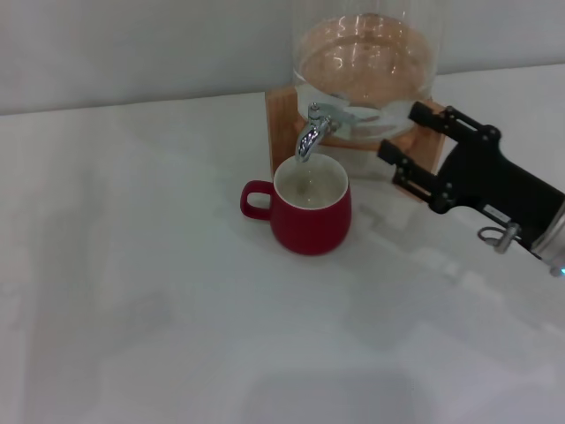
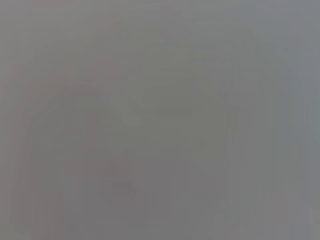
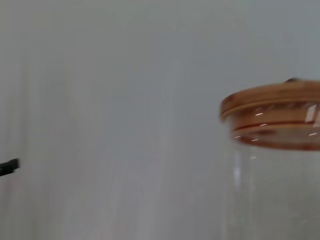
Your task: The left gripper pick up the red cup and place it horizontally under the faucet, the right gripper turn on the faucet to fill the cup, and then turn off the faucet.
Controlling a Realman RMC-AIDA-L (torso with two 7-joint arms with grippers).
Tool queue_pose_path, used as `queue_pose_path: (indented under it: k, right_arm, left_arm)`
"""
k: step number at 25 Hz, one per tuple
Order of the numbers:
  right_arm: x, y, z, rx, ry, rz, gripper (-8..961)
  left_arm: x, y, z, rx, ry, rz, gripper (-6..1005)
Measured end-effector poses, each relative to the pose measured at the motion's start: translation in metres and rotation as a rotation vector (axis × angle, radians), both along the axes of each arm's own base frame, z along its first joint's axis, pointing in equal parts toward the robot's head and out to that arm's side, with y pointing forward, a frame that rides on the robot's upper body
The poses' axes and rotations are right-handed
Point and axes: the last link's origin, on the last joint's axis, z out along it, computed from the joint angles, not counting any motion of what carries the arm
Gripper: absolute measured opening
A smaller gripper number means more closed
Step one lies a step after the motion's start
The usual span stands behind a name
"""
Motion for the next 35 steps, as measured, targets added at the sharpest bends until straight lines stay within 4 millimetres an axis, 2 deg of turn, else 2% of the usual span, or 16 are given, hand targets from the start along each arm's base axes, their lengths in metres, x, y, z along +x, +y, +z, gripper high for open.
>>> queue_pose_path:
  k: [21,35]
  right_arm:
    - [-0.025,0.026,-0.018,-0.070,-0.079,0.056,638]
    - [-0.035,0.022,-0.024,-0.111,-0.104,0.129,638]
  left_arm:
    - [0.008,-0.002,-0.013,-0.059,0.013,-0.048,861]
    - [0.007,-0.001,-0.013,-0.058,0.016,-0.047,862]
